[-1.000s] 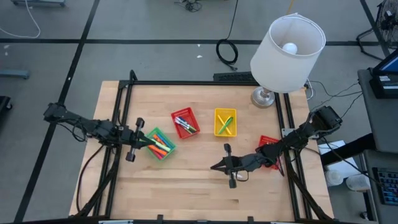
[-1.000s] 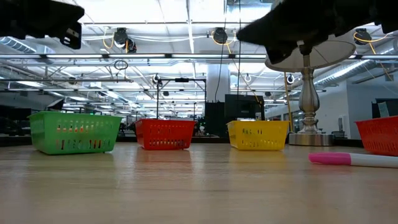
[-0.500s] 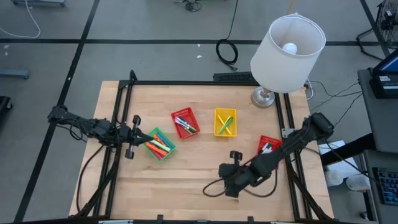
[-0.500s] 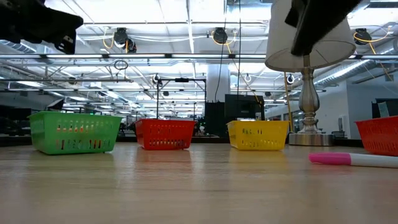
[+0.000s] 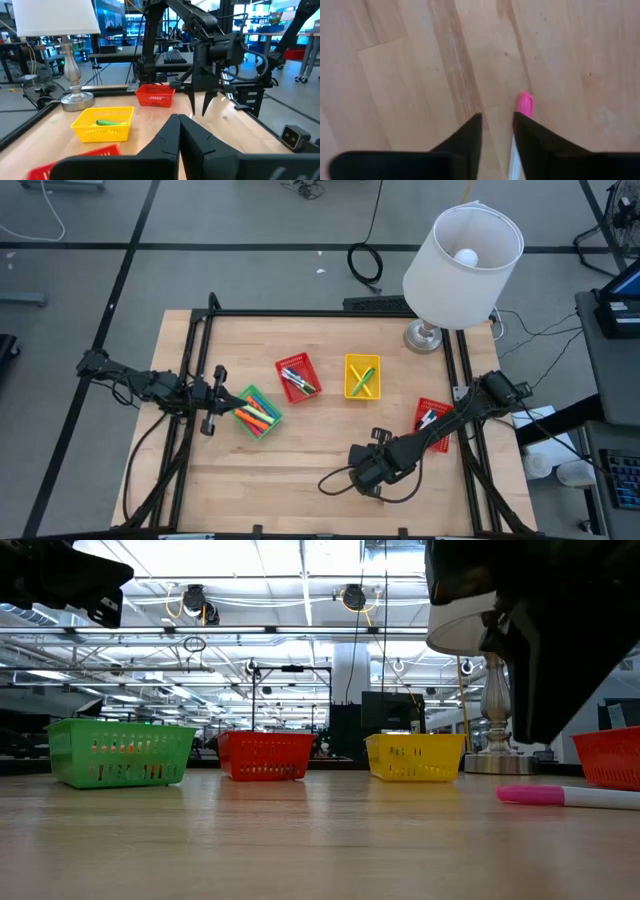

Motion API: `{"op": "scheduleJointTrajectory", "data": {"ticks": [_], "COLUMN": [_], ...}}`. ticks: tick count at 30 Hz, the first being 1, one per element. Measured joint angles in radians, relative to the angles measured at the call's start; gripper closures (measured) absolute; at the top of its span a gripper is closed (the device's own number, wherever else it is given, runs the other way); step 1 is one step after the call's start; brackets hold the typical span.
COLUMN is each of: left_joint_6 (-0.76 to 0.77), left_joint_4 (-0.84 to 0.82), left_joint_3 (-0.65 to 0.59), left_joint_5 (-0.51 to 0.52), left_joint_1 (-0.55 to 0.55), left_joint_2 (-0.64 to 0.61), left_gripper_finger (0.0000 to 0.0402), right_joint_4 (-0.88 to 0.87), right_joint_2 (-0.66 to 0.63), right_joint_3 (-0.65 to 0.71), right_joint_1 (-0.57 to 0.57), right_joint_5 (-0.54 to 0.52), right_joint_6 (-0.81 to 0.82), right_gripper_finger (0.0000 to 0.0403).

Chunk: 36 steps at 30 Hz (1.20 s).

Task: Pick & Place Markers
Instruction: Put the small pink highlighter pen into the right red bin

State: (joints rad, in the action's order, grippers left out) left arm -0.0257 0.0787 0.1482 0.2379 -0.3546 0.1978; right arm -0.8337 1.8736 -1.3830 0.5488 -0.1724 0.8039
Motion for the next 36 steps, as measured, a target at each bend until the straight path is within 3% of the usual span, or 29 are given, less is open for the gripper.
{"op": "scheduleJointTrajectory", "data": {"ticks": [5, 11, 23, 26, 32, 36], "left_joint_6": [0.012, 0.025, 0.027, 0.027, 0.029, 0.03], "left_joint_4": [-0.001, -0.002, -0.01, -0.01, -0.009, -0.009], "left_joint_3": [0.0, 0.0, 0.0, 0.0, 0.0, 0.0], "left_joint_5": [0.0, -0.001, 0.0, 0.0, 0.0, 0.0], "left_joint_1": [0.0, 0.0, 0.0, 0.0, 0.0, 0.0], "left_joint_2": [0.0, 0.0, 0.0, 0.0, 0.0, 0.0], "left_gripper_finger": [0.0396, 0.0396, 0.0396, 0.0396, 0.0396, 0.0396], "right_joint_4": [-0.003, 0.005, 0.186, 0.187, 0.195, 0.209], "right_joint_2": [0.007, 0.007, -0.001, 0.0, 0.002, -0.016], "right_joint_3": [0.005, 0.065, 0.24, 0.262, 0.275, 0.274], "right_joint_1": [-0.02, -0.048, -0.078, -0.078, -0.076, -0.076], "right_joint_5": [0.02, 0.021, 0.148, 0.152, 0.147, 0.14], "right_joint_6": [0.025, 0.037, 0.044, 0.041, 0.007, -0.003], "right_gripper_finger": [0.024, 0.0224, 0.0264, 0.029, 0.038, 0.0379]}}
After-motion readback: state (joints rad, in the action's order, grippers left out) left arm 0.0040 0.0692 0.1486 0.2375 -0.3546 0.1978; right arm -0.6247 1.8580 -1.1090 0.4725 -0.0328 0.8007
